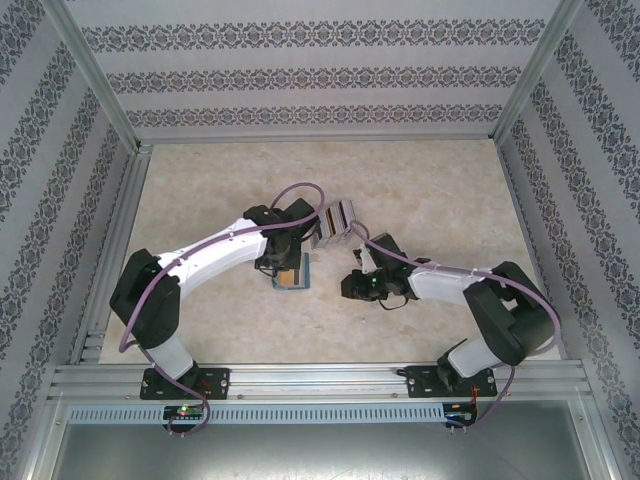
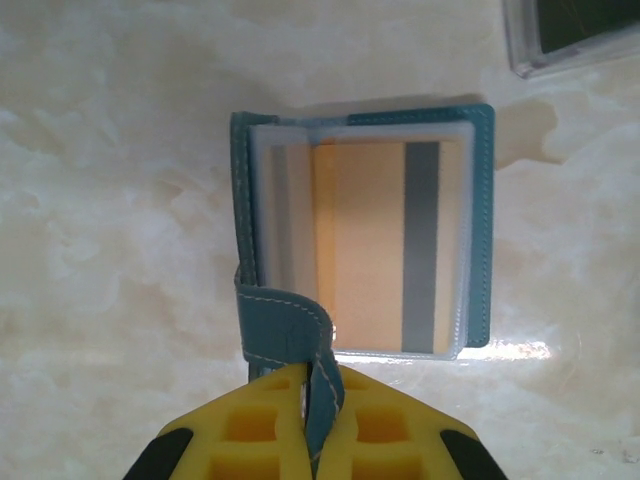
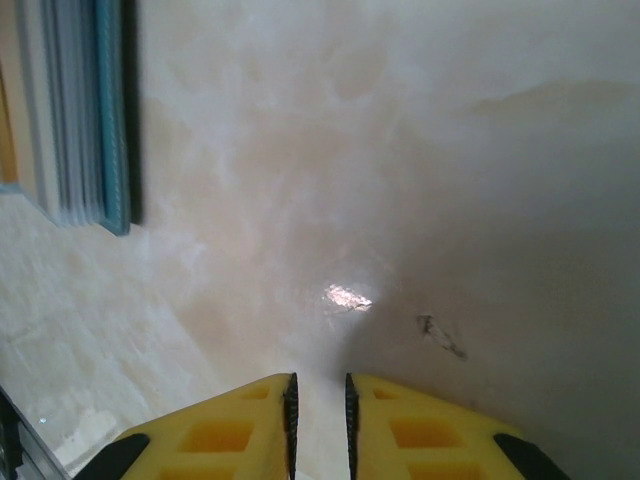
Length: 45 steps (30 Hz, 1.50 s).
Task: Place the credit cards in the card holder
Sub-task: Close the card holder at the center of the table.
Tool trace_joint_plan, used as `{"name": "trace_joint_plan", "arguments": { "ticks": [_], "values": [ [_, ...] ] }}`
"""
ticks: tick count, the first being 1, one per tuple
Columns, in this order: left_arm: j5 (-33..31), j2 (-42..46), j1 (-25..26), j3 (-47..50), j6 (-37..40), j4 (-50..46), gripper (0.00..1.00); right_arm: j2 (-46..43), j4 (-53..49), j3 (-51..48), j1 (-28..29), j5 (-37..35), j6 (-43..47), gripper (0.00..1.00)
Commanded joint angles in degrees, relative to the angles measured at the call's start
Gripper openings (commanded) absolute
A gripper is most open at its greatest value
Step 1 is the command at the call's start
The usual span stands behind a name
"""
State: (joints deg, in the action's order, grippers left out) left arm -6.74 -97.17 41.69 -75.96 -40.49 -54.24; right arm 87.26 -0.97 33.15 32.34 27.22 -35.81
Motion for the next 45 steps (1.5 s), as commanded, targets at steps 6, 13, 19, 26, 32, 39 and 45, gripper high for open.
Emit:
{"name": "trace_joint_plan", "arguments": {
  "ticks": [6,13,19,26,32,39,45],
  "values": [
    [1.9,-4.5,3.3,-1.7,-1.3,-0.6,0.08,5.0,5.4,2.4,1.0,3.3,-2.0,0.24],
    [6.7,-9.8,4.4,-4.2,-1.7,4.3,0.18,5.5,5.7,3.1,1.2,3.5,-2.3,0.24],
    [8.6,-11.5,4.8,-5.9,-1.9,6.9,0.36,4.6,5.7,1.6,0.7,3.0,-2.2,0.24],
    [11.1,-11.0,4.9,-6.7,-2.1,9.8,0.46,5.0,5.6,2.0,0.7,3.4,-2.1,0.24],
    [13.4,-11.1,4.9,-8.1,-2.0,10.7,0.53,4.3,4.3,2.4,0.3,3.1,-1.4,0.24],
    [11.7,-4.2,4.8,-8.3,-1.9,8.5,0.55,4.9,4.2,2.5,0.1,3.3,-1.1,0.24],
    [5.2,8.7,0.1,-3.6,-2.3,2.4,0.55,5.5,3.3,4.2,0.5,3.6,-0.6,0.25]
  ]
}}
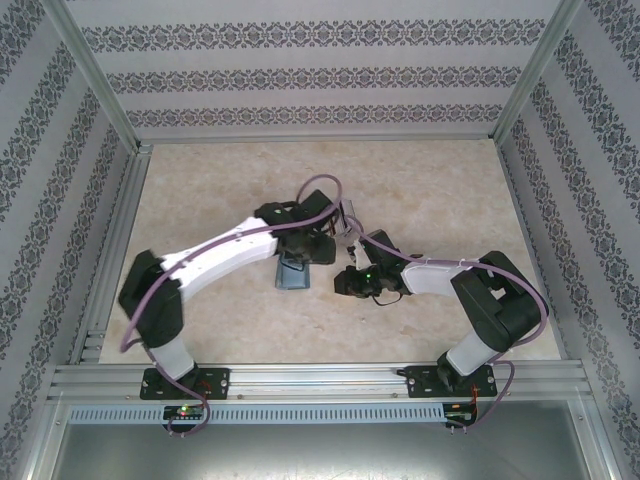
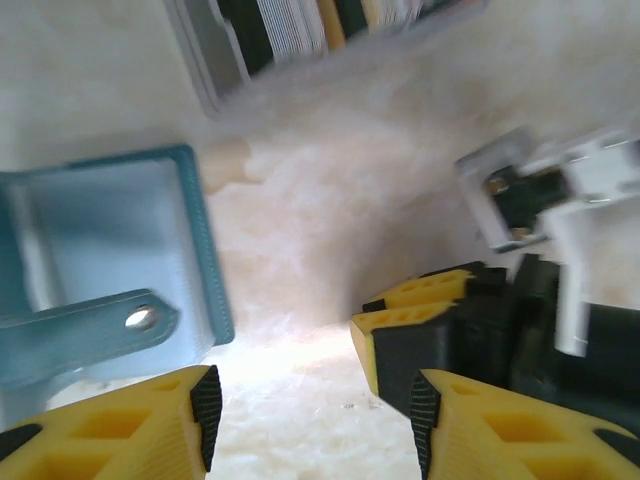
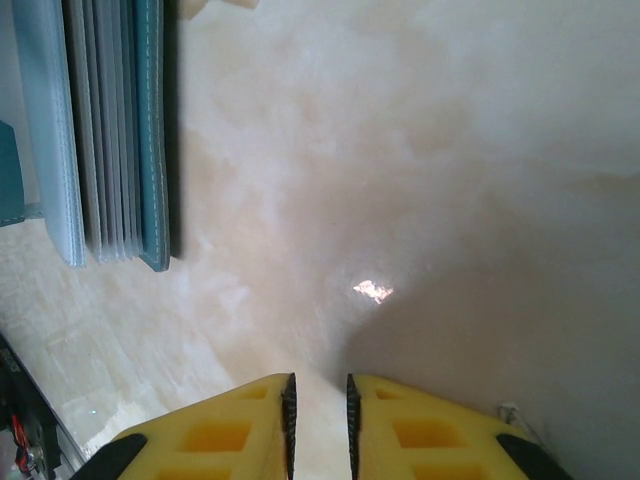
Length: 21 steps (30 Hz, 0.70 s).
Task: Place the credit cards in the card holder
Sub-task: Close the card holder at the center of the table.
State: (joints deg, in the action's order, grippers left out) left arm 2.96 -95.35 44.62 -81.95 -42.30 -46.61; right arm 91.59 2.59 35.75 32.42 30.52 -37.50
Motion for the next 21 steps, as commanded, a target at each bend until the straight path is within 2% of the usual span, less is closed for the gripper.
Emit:
{"name": "trace_joint_plan", "arguments": {
  "ticks": [1,5,9,13,15,21],
  "values": [
    [-5.1,10.0,-4.6,4.6,-0.8,-5.0,0.54,1.4,-0.2,1.8,0.5,0.4,1.0,0.25],
    [-0.4,20.6,-12.8,16.5,-3.0,2.1,0.52,2.3,-0.2,3.0,0.9,0.9,1.0,0.25],
    [10.5,23.2,-18.9,28.4,-6.1,15.1,0.42,2.5,-0.4,4.2,1.6,0.9,0.9,0.25],
    [15.6,19.5,-20.6,32.7,-7.1,22.5,0.16,3.7,0.0,4.8,1.2,0.7,0.8,0.25],
    [16.5,17.8,-20.7,33.1,-7.1,24.2,0.09,4.5,0.6,4.8,1.0,0.9,0.6,0.25],
    [18.7,15.1,-20.5,33.1,-8.1,28.0,0.06,6.0,1.4,4.8,0.9,0.6,0.5,0.25]
  ]
}}
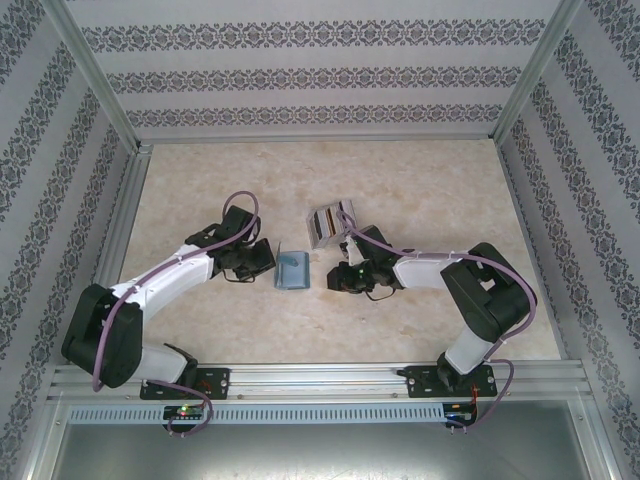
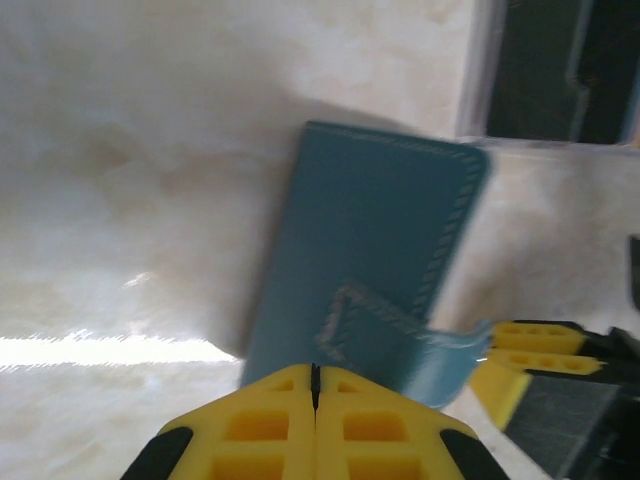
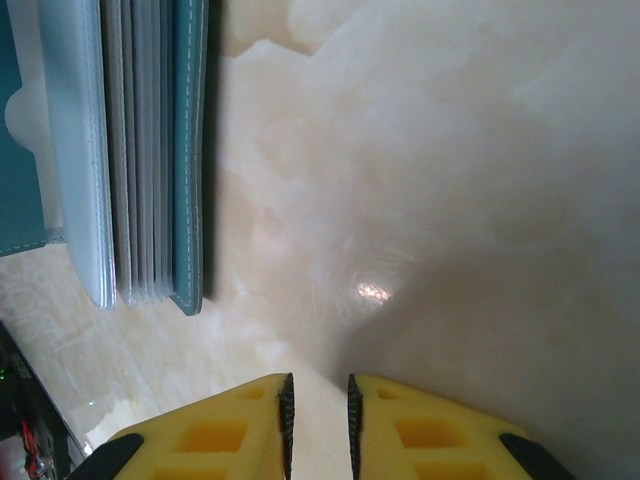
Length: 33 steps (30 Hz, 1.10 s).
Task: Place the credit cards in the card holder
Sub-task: Close the card holder at the center of the table, then turn over the card holder at the center of the table.
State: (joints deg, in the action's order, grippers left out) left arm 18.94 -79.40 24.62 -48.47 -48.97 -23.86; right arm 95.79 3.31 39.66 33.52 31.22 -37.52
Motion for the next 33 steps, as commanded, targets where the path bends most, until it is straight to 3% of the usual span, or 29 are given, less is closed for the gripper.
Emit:
{"name": "trace_joint_plan", "arguments": {
  "ticks": [1,17,26,33],
  "values": [
    [2.7,-1.5,-0.3,-0.7,-1.4,5.5,0.07,2.0,0.7,0.9,-0.2,-0.2,0.4,0.25],
    [2.2,-13.6,7.3,-4.4,-3.0,9.6,0.06,2.1,1.6,2.4,-1.7,-0.4,-0.9,0.31],
    [-1.8,-13.7,7.4,-2.7,-1.3,5.7,0.05,1.3,0.6,5.9,-2.1,-0.9,-1.2,0.41],
    [-0.7,-16.2,8.0,-1.5,-2.4,9.3,0.05,2.5,-1.8,9.0,0.4,-0.9,-2.2,0.47]
  ]
}}
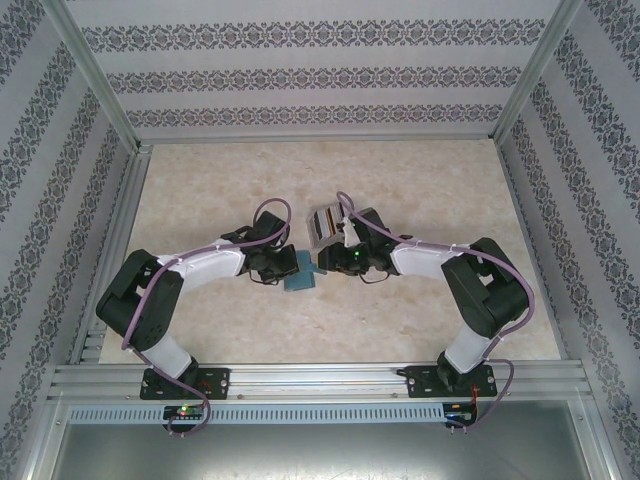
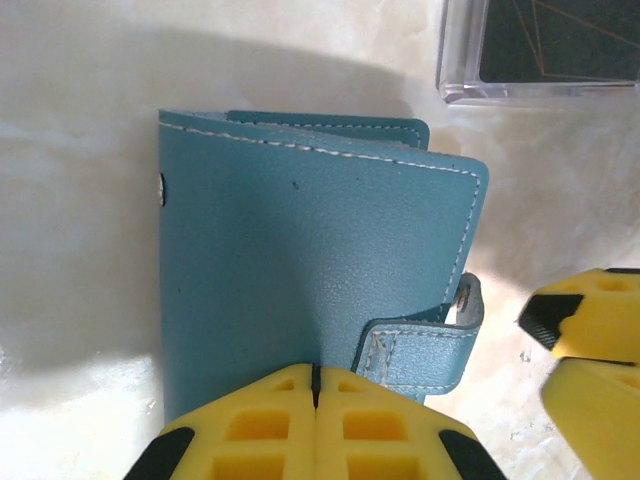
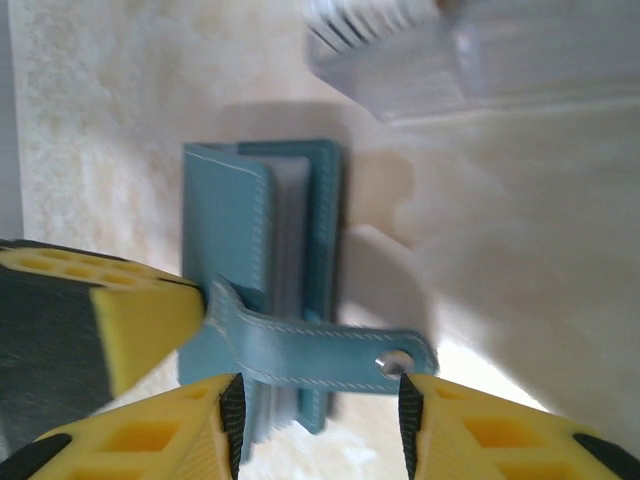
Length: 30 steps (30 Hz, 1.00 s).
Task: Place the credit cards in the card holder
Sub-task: Turn over the card holder at the center of the table.
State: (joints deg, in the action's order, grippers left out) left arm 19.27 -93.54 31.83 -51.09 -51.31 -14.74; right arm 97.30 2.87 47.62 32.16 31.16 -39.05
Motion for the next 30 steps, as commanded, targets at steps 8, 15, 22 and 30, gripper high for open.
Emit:
{"name": "trace_joint_plan", "arguments": {
  "ticks": [8,15,22,30],
  "values": [
    [-0.4,-3.4,1.1,0.8,0.1,1.3,0.05,3.4,-0.2,-0.8,5.4,-5.3,-4.3,0.49],
    [-0.2,-3.7,1.1,3.3,-0.4,3.7,0.02,8.7,3.3,2.4,7.1,-4.5,-7.3,0.53],
    [-1.8,-2.2,1.0,9.2,-1.8,6.1,0.00,11.8,16.0,1.1,7.8,0.0,-14.5,0.53],
    [-1.8,-1.2,0.9,13.1,-3.1,8.3,0.00,13.8,25.4,1.3,9.9,1.9,-19.4,0.47]
  ]
}}
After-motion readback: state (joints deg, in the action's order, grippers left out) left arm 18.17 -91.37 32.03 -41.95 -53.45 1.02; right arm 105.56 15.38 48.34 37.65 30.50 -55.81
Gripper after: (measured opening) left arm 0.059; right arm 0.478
